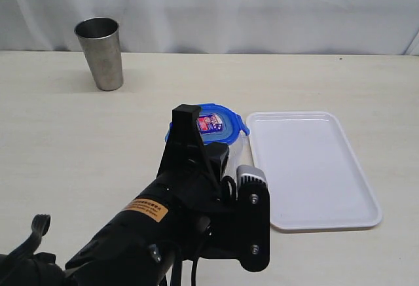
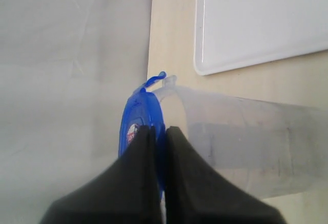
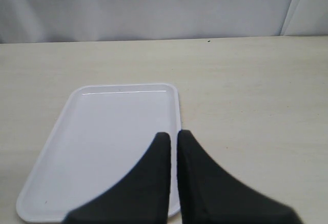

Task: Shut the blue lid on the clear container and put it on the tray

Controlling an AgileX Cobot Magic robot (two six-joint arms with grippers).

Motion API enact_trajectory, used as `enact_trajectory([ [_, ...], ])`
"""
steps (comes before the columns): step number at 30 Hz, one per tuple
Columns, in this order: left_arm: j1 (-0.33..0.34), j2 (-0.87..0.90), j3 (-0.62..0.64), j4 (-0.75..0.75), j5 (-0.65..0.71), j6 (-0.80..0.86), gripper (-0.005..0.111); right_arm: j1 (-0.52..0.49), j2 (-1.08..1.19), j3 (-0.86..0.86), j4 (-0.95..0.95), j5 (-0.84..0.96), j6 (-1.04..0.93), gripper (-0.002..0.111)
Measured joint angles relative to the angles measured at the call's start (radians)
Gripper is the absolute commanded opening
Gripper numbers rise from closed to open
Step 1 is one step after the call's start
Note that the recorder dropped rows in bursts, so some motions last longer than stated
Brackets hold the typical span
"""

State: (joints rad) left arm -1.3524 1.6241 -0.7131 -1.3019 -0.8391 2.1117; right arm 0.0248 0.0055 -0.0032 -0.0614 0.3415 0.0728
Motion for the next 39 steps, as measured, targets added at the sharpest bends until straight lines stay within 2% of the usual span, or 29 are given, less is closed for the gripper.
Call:
enact_trajectory([
  [14,0.0,0.0,0.0,0.003,0.0,0.0,0.0,0.0,0.0,0.0,0.0,0.0,0.0,0.005],
  [25,0.0,0.0,0.0,0.022,-0.056,0.0,0.0,0.0,0.0,0.0,0.0,0.0,0.0,0.005],
  [32,-0.038,0.0,0.0,0.03,-0.056,0.0,0.0,0.0,0.0,0.0,0.0,0.0,0.0,0.005],
  [39,-0.042,0.0,0.0,0.013,-0.06,0.0,0.0,0.0,0.0,0.0,0.0,0.0,0.0,0.005],
])
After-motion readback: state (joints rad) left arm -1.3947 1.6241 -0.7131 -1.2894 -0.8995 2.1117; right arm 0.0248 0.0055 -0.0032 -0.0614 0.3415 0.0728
